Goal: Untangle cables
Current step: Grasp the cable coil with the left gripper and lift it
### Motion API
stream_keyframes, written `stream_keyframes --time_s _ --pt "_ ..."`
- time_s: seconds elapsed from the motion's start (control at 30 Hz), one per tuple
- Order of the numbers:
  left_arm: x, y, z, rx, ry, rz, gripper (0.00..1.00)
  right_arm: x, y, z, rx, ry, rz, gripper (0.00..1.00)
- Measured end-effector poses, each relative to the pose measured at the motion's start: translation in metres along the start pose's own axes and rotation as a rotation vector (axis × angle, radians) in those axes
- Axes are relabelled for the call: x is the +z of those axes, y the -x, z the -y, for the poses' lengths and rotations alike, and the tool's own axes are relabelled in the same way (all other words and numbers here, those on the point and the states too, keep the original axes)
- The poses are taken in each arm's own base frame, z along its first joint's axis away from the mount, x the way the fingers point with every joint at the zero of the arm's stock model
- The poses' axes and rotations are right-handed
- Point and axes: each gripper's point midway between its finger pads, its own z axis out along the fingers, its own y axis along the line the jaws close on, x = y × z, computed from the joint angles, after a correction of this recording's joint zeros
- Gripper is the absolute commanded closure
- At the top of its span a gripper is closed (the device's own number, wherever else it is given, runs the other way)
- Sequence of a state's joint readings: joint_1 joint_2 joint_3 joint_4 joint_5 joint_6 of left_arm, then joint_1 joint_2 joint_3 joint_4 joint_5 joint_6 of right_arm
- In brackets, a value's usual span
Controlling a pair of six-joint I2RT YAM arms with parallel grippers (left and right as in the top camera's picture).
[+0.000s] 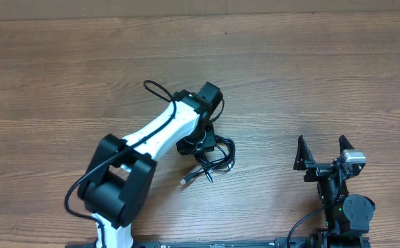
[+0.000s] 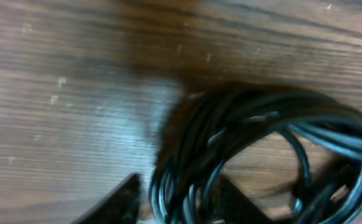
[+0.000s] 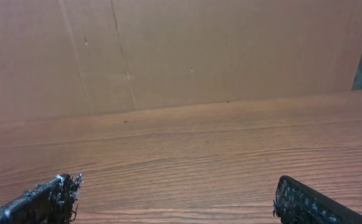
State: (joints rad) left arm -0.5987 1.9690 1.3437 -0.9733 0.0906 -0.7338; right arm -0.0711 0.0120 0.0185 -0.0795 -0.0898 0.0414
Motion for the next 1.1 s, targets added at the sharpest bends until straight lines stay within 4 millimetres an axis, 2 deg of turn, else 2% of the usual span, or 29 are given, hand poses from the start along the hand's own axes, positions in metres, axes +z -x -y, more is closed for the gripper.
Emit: stream_keyframes --time_s 0.03,0.1,0.23,0.4,0.5,0.63,0.83,0.97,1.1 --pt "0.004 0.0 0.0 0.006 0.009 0.001 0.96 0.0 0.0 0.0 0.0 0.0 0.0 0.0" --pt "0.009 0.001 0.0 0.016 0.027 0.003 0.96 0.0 0.0 0.0 0.0 0.0 0.0 0.0" --pt "0.008 0.003 -0.002 0.041 0.036 0.01 0.96 0.0 0.0 0.0 0.0 0.0 0.0 0.0" --pt "-0.008 0.02 -0.008 0.062 0.033 0.027 0.96 0.0 0.0 0.0 0.0 0.0 0.0 0.0" --pt "-0.033 0.038 -0.014 0.07 0.02 0.054 0.96 0.0 0.0 0.0 0.0 0.0 0.0 0.0" --pt "-0.084 0.056 -0.025 0.121 -0.004 0.106 0.96 0.0 0.0 0.0 0.0 0.0 0.0 0.0" --pt "-0.151 0.069 -0.032 0.231 -0.036 0.214 0.96 0.0 0.0 0.0 0.0 0.0 0.0 0.0" --pt "-0.174 0.065 -0.033 0.283 -0.049 0.259 0.96 0.0 0.0 0.0 0.0 0.0 0.0 0.0" --pt "-0.176 0.059 -0.036 0.3 -0.041 0.246 0.96 0.0 0.0 0.0 0.0 0.0 0.0 0.0"
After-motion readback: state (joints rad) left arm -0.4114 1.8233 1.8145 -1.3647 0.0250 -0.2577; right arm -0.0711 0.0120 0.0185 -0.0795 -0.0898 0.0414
